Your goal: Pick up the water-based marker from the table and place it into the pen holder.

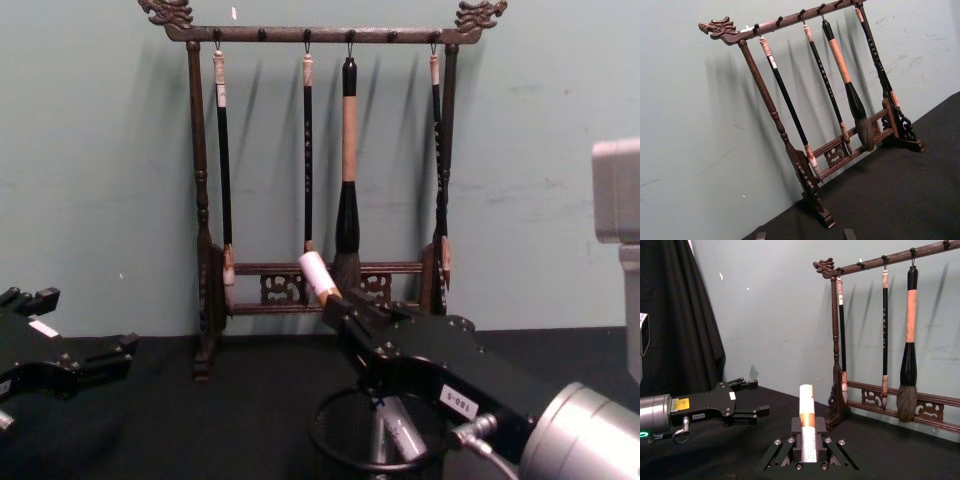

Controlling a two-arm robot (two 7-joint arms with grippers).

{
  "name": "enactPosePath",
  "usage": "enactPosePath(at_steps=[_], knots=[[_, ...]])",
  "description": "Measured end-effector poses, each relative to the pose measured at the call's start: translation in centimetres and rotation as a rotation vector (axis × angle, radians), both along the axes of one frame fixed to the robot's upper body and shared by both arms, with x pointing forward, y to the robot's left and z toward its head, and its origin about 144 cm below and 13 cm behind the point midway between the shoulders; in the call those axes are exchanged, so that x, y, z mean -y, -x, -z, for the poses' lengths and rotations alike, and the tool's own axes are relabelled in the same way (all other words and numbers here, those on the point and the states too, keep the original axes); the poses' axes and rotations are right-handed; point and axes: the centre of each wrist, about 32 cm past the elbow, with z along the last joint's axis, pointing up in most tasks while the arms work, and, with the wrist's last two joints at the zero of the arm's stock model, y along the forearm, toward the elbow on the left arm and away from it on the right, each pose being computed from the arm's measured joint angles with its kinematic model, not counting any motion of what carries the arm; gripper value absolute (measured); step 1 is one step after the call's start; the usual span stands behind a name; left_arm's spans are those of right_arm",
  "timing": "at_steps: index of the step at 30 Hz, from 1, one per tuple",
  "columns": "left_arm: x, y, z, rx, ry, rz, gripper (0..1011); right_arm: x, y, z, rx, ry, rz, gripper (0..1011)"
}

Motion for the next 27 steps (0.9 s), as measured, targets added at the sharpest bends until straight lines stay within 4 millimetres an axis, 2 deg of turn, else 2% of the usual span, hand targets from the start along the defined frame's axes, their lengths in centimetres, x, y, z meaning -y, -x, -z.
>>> enactPosePath(at_steps=[6, 8, 18, 20, 21, 22, 27], knots=[[0.00, 0.00, 0.00, 0.000, 0.000, 0.000, 1001, 0.02, -0.01, 0.00, 0.000, 0.000, 0.000, 164], [0.00, 0.00, 0.00, 0.000, 0.000, 0.000, 1001, 0.02, -0.01, -0.01, 0.000, -0.001, 0.001, 191], [0.00, 0.00, 0.00, 0.000, 0.000, 0.000, 1001, 0.05, -0.04, -0.04, -0.001, -0.003, 0.001, 527], [0.00, 0.00, 0.00, 0.000, 0.000, 0.000, 1001, 0.05, -0.04, -0.05, -0.001, -0.003, 0.001, 589], [0.00, 0.00, 0.00, 0.000, 0.000, 0.000, 1001, 0.06, -0.04, -0.05, -0.001, -0.004, 0.001, 589], [0.00, 0.00, 0.00, 0.000, 0.000, 0.000, 1001, 0.06, -0.04, -0.05, -0.001, -0.004, 0.001, 650], [0.00, 0.00, 0.00, 0.000, 0.000, 0.000, 1001, 0.06, -0.05, -0.08, -0.002, -0.004, 0.001, 786]])
